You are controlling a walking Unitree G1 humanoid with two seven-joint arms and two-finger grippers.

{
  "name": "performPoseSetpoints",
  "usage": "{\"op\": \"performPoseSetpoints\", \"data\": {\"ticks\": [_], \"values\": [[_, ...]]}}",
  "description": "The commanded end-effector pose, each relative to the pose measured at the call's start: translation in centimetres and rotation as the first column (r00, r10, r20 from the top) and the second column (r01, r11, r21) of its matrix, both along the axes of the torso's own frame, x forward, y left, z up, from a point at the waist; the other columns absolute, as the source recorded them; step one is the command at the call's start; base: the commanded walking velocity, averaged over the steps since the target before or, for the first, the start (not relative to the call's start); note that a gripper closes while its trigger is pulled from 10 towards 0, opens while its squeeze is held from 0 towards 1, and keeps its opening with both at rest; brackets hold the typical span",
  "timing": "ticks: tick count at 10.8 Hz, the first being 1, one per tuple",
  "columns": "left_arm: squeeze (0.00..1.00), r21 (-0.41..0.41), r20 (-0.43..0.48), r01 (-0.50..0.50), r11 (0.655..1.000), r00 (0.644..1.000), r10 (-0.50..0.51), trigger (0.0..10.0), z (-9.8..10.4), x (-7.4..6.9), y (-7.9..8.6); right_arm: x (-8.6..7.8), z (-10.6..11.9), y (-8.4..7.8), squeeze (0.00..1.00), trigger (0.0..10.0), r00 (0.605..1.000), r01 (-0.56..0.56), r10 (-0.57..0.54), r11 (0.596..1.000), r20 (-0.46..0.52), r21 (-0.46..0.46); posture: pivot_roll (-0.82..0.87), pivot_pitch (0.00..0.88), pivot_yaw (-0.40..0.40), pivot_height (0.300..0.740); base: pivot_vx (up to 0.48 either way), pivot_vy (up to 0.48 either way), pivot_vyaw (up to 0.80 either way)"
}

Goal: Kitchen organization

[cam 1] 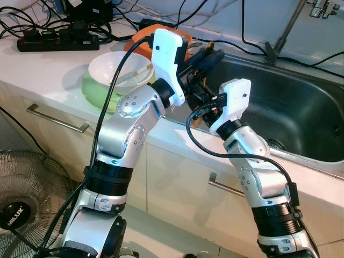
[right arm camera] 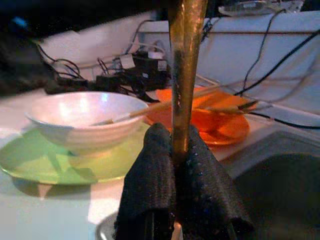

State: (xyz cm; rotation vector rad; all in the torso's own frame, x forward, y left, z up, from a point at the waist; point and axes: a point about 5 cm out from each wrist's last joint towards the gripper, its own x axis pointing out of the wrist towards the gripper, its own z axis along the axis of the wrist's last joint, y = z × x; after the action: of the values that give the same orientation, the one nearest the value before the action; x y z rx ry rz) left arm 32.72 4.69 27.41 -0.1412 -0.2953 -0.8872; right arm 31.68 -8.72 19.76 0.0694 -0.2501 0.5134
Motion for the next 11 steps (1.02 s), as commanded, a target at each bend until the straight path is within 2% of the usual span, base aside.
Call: {"op": "performPoseSetpoints", "data": {"ticks": [1,2,3,4,5,6,7,9,11], "values": [[1.0,-0.015,0.02,0.007,1.0,1.0,-0.006,10.0,0.5,-0.3,-0.1,0.6,0.6,-0.9,0.0,0.0,0.999,0.046,-0.046,0.999,0.026,-0.005,-0.07,0.06,-0.062,0.74,0.0,0.0,0.0],[1.0,-0.016,0.024,0.003,1.0,1.0,-0.003,10.0,0.6,-0.3,-0.1,1.0,0.6,-1.3,0.0,0.0,0.997,0.072,-0.071,0.997,0.028,-0.012,-0.07,0.057,-0.069,0.74,0.0,0.0,0.0],[0.0,-0.019,0.027,0.0,1.0,1.0,0.0,10.0,0.6,-0.4,0.0,1.6,0.8,-1.9,0.0,0.0,0.994,0.106,-0.105,0.994,0.031,-0.017,-0.07,0.056,-0.071,0.74,0.0,0.0,0.0],[0.0,-0.022,0.026,-0.003,1.0,1.0,0.004,10.0,0.6,-0.4,0.1,2.0,0.9,-2.2,0.0,0.0,0.992,0.126,-0.126,0.992,0.034,-0.021,-0.07,0.057,-0.072,0.74,0.0,0.0,0.0],[0.0,-0.024,0.016,-0.022,0.999,1.0,0.022,10.0,0.3,-0.5,0.6,3.6,1.2,-3.7,0.0,0.0,0.971,0.238,-0.236,0.97,0.039,-0.044,-0.07,0.057,-0.072,0.74,0.0,0.0,0.0],[0.0,-0.003,-0.003,-0.03,1.0,1.0,0.03,10.0,-0.4,-0.6,0.9,4.5,1.0,-4.6,0.0,10.0,0.951,0.309,-0.308,0.95,0.028,-0.053,-0.06,0.055,-0.069,0.74,0.0,0.0,0.0],[0.0,0.029,-0.021,-0.037,0.999,0.999,0.038,10.0,-1.2,-0.8,1.2,5.2,0.6,-5.3,0.0,10.0,0.935,0.355,-0.355,0.932,0.013,-0.076,-0.06,0.054,-0.068,0.74,0.0,0.0,0.0],[0.0,0.131,-0.102,-0.07,0.989,0.991,0.084,10.0,-4.7,-1.5,3.0,6.4,-0.4,-6.6,0.0,10.0,0.9,0.429,-0.435,0.896,-0.03,-0.113,-0.04,0.067,-0.079,0.74,0.0,0.0,0.0],[0.0,0.209,-0.147,-0.085,0.974,0.982,0.118,10.0,-6.6,-2.3,4.3,7.1,-1.6,-7.1,0.0,10.0,0.882,0.457,-0.468,0.878,-0.058,-0.141,-0.03,0.073,-0.087,0.74,0.0,0.0,0.0]]}}
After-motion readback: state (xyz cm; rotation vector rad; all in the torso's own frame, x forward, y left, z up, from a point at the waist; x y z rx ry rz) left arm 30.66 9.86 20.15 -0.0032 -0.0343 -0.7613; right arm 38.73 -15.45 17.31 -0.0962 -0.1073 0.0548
